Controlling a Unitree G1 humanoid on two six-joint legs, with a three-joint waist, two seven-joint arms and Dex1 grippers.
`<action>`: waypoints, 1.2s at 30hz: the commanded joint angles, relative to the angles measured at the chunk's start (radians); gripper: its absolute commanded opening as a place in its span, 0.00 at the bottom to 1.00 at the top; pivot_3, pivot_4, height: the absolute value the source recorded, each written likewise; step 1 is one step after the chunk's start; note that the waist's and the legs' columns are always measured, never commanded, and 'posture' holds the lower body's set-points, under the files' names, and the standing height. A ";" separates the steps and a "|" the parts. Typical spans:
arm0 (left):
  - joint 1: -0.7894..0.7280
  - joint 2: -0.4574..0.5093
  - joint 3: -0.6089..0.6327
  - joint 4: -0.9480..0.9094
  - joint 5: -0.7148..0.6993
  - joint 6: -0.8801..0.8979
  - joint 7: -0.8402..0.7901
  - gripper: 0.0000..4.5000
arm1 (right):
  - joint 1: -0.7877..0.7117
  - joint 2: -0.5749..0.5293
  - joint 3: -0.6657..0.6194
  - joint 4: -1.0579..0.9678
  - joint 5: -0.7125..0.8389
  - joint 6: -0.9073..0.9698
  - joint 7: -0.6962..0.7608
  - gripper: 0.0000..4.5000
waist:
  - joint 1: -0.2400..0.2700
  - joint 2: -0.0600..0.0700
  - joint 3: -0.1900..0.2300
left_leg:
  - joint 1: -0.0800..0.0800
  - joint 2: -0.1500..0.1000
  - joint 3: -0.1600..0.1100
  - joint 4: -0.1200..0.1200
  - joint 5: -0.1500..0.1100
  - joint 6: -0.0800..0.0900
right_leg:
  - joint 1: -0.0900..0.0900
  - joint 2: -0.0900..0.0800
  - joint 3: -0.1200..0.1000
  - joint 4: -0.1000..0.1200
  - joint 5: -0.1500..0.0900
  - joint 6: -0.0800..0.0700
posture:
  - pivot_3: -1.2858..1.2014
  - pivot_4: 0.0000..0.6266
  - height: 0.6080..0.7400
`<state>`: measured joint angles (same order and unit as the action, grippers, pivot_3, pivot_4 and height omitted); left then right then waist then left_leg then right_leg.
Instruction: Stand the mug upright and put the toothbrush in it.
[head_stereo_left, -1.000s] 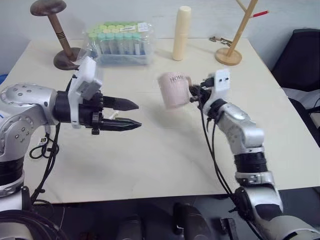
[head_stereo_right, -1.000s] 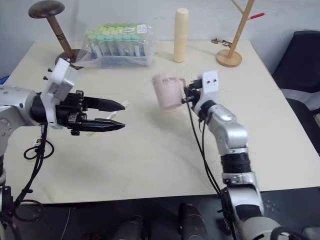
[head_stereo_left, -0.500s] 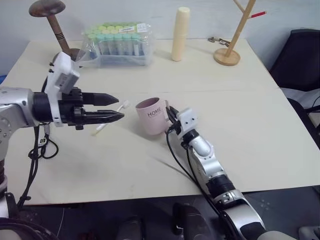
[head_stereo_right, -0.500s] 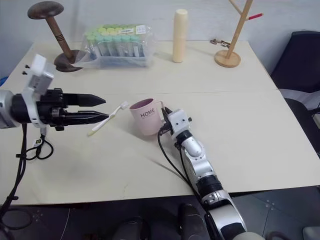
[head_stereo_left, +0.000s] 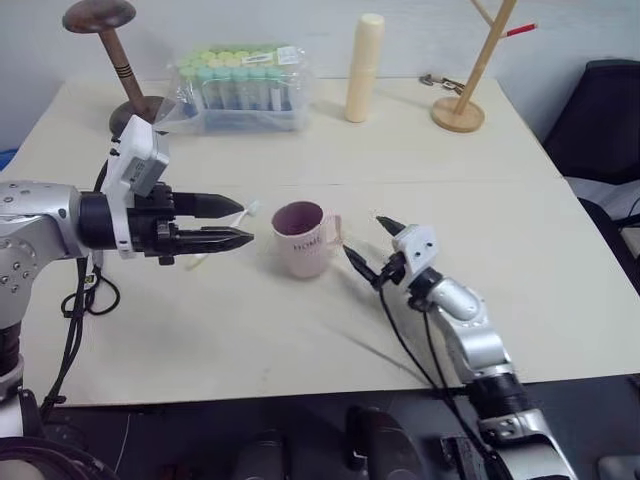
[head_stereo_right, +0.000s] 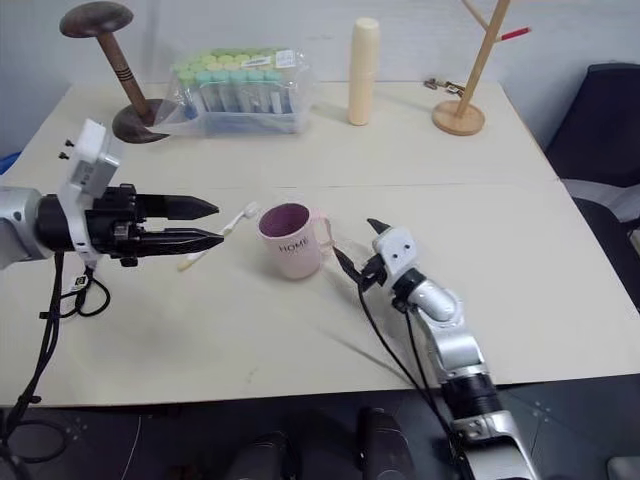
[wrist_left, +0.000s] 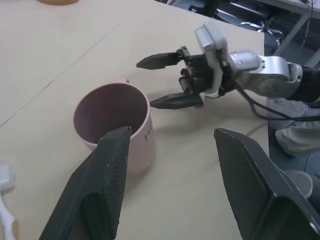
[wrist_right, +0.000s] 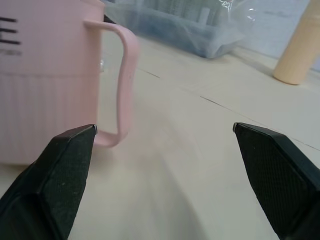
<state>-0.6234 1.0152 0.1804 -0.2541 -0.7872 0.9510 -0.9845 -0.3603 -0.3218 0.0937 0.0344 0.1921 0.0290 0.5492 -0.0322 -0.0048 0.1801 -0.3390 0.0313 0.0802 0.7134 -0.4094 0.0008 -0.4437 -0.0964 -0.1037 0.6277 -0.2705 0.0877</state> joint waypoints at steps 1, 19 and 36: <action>-0.018 -0.007 -0.002 0.049 0.049 -0.055 0.007 0.62 | 0.054 -0.114 -0.072 -0.222 0.151 0.206 0.100 1.00 | 0.008 0.000 0.000 | 0.000 0.000 0.000 0.000 0.000 0.000 | 0.000 0.000 0.000 0.000 0.000 0.000 | 0.52 0.24 1.00; -0.424 -0.323 -0.338 0.861 0.572 -0.212 0.175 0.62 | -0.053 -0.613 -0.458 -0.617 0.986 0.809 0.202 1.00 | 0.059 -0.003 0.000 | -0.002 -0.002 0.011 0.003 -0.002 0.004 | 0.000 0.001 -0.001 -0.002 0.001 0.003 | 0.52 0.24 1.00; -0.488 -0.484 -0.424 1.148 0.796 -0.351 0.123 0.03 | -0.109 -0.635 -0.390 -0.662 0.932 0.816 0.101 1.00 | 0.059 -0.003 0.000 | -0.002 -0.002 0.012 0.004 -0.002 0.004 | 0.000 -0.001 -0.002 -0.001 0.002 0.004 | 0.52 0.24 1.00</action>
<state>-1.1236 0.5431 -0.2350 0.8756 -0.0103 0.5827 -0.8428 -0.4573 -0.9326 -0.2806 -0.5951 1.1339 0.8539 0.6563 0.0270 -0.0081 0.1801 -0.3413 0.0288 0.0919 0.7176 -0.4115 0.0049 -0.4435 -0.0970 -0.1053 0.6267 -0.2683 0.0914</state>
